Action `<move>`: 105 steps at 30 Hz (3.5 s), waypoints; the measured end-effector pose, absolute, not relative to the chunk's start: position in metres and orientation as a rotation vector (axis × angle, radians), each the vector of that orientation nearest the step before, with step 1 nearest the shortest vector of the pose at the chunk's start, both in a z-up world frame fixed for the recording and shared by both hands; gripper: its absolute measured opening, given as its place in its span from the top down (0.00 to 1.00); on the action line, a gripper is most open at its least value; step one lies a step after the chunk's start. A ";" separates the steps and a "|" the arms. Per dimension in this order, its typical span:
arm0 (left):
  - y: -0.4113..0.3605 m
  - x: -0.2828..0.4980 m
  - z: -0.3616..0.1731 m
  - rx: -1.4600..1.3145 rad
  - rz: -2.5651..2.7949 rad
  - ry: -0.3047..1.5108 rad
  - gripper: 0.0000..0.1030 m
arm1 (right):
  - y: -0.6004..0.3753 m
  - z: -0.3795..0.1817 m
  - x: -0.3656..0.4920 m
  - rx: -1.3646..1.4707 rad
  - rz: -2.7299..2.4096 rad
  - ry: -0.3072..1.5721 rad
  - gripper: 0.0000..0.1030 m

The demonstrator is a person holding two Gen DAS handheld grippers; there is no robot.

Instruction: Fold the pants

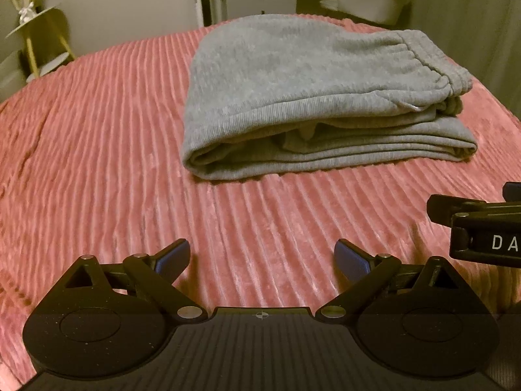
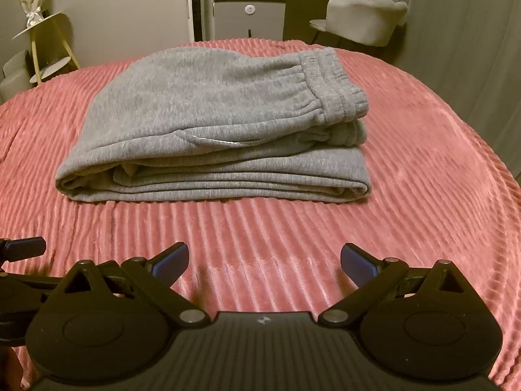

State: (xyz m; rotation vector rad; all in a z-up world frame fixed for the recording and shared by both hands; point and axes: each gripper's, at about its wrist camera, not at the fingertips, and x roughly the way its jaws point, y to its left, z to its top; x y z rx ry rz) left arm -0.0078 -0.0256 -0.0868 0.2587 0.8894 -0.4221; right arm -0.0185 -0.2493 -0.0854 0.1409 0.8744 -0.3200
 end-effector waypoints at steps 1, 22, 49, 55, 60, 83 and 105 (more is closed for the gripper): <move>-0.026 -0.008 -0.087 0.259 -0.421 0.890 0.04 | -0.249 -0.086 -0.019 0.139 -0.320 0.875 0.03; -0.025 -0.005 -0.089 0.254 -0.407 0.912 0.04 | -0.248 -0.089 -0.016 0.131 -0.320 0.897 0.03; -0.024 -0.004 -0.093 0.259 -0.407 0.925 0.04 | -0.248 -0.091 -0.016 0.139 -0.324 0.906 0.03; -0.024 -0.004 -0.094 0.263 -0.406 0.931 0.04 | -0.249 -0.092 -0.016 0.146 -0.323 0.909 0.03; -0.024 -0.004 -0.094 0.263 -0.408 0.932 0.04 | -0.250 -0.093 -0.016 0.156 -0.322 0.912 0.03; -0.024 -0.003 -0.094 0.263 -0.411 0.942 0.04 | -0.251 -0.094 -0.015 0.161 -0.323 0.917 0.03; -0.022 -0.002 -0.095 0.261 -0.403 0.944 0.04 | -0.251 -0.094 -0.015 0.160 -0.322 0.917 0.03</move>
